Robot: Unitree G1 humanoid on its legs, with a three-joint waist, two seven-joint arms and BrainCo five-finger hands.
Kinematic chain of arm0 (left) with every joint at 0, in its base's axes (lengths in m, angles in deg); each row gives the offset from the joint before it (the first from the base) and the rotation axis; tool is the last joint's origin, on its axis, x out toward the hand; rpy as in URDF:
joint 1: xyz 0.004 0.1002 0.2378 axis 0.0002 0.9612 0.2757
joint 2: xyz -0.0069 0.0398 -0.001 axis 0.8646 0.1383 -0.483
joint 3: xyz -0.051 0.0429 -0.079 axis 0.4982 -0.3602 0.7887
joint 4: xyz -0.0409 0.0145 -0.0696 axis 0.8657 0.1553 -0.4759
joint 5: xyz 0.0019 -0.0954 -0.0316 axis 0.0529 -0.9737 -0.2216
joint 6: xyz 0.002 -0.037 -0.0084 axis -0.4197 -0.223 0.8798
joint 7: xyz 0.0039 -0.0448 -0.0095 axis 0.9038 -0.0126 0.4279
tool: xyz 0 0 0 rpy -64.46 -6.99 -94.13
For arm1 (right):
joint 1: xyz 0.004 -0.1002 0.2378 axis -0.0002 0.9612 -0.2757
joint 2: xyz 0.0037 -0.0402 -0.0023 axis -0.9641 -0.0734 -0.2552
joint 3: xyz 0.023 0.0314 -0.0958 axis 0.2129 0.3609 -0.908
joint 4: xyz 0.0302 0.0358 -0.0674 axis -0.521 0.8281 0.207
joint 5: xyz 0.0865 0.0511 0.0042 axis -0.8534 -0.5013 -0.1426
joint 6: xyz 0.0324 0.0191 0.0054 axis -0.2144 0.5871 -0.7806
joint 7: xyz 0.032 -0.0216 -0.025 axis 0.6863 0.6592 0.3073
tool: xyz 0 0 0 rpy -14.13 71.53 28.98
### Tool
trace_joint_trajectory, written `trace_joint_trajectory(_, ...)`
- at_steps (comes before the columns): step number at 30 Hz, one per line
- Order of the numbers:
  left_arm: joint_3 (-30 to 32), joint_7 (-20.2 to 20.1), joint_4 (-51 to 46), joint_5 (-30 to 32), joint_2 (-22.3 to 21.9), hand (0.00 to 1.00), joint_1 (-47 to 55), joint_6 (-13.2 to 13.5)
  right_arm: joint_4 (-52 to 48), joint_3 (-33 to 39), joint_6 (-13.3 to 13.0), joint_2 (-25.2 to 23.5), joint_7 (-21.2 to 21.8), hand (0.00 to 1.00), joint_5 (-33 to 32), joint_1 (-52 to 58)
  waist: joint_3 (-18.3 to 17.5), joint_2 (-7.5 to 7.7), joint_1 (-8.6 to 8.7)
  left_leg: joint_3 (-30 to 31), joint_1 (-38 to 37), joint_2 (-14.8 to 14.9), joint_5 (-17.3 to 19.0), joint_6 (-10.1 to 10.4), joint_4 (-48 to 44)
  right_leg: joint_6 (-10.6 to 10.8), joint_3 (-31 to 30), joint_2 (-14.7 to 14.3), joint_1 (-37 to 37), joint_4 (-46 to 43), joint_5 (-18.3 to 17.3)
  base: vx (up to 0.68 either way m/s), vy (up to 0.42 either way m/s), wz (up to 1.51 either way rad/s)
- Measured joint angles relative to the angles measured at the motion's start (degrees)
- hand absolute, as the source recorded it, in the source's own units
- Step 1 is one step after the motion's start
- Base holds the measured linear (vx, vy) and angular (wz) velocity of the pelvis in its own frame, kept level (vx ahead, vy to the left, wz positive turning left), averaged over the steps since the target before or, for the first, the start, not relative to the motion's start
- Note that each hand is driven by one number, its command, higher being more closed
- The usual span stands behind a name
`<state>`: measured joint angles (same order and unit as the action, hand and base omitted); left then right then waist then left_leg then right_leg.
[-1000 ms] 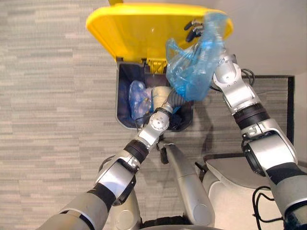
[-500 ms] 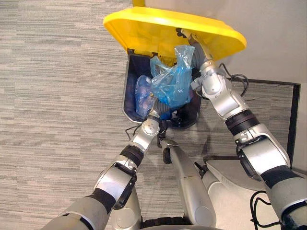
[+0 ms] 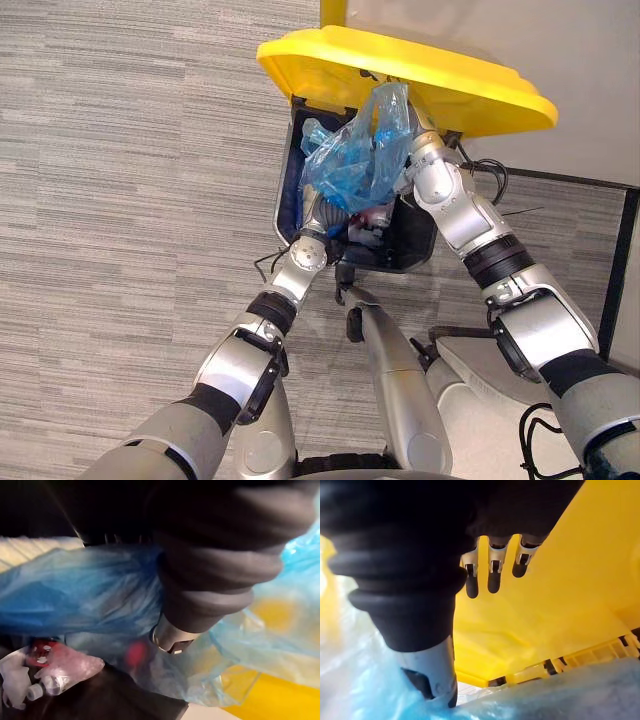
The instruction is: Gather rubbish on tea table into small bin, then transfer packed bag to large trash can.
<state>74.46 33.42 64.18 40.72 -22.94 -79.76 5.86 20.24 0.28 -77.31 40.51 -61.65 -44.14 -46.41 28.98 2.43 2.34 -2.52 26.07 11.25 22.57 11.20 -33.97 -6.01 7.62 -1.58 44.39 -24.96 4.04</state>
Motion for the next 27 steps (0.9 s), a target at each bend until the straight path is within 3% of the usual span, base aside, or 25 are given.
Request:
trace_joint_trajectory(12, 0.61, -1.2, 0.66, 0.38, -0.23, 0.0, 0.04, 0.02, -1.25, -0.08, 0.04, -0.1, 0.33, 0.0, 2.43, -1.23, -0.21, 0.03, 0.4, -1.21, -2.51, -0.41, -0.45, -0.68, 0.95, 0.9, -0.4, 0.7, -1.83, 0.0, -0.57, 0.01, 0.009, 0.0)
trace_joint_trajectory(18, 0.43, -1.24, 2.18, -0.09, 0.68, 0.0, 2.04, 0.09, 3.7, -1.01, 0.18, 0.47, 1.48, 0.0, 3.3, -0.97, -1.57, 0.16, 0.44, -1.51, -4.38, -1.66, -1.66, -1.23, 4.29, 1.01, -1.02, 1.38, -2.21, 0.04, -0.65, 0.05, 0.017, 0.02)
trace_joint_trajectory(22, 0.43, -1.27, 0.73, -2.42, 3.5, 0.0, 3.63, 0.31, 6.14, -1.7, 0.41, 1.74, 1.58, 0.0, 3.84, 0.55, -1.57, 0.15, 0.43, -0.42, -5.94, -2.32, -2.05, -1.07, 5.43, 1.08, -0.43, 1.94, -3.7, 0.13, -0.69, 0.04, 0.027, 0.1)
trace_joint_trajectory(27, 1.81, -1.29, -11.31, -7.36, 8.55, 0.0, 14.02, 2.71, 5.15, 2.31, 0.48, 3.76, 2.64, 0.0, 4.23, 9.86, -2.95, -0.19, 0.19, 1.83, -9.57, -3.37, -2.58, -1.7, 5.98, 2.1, 0.99, 3.27, -8.5, 0.37, -1.41, 0.0, 0.048, 0.21)
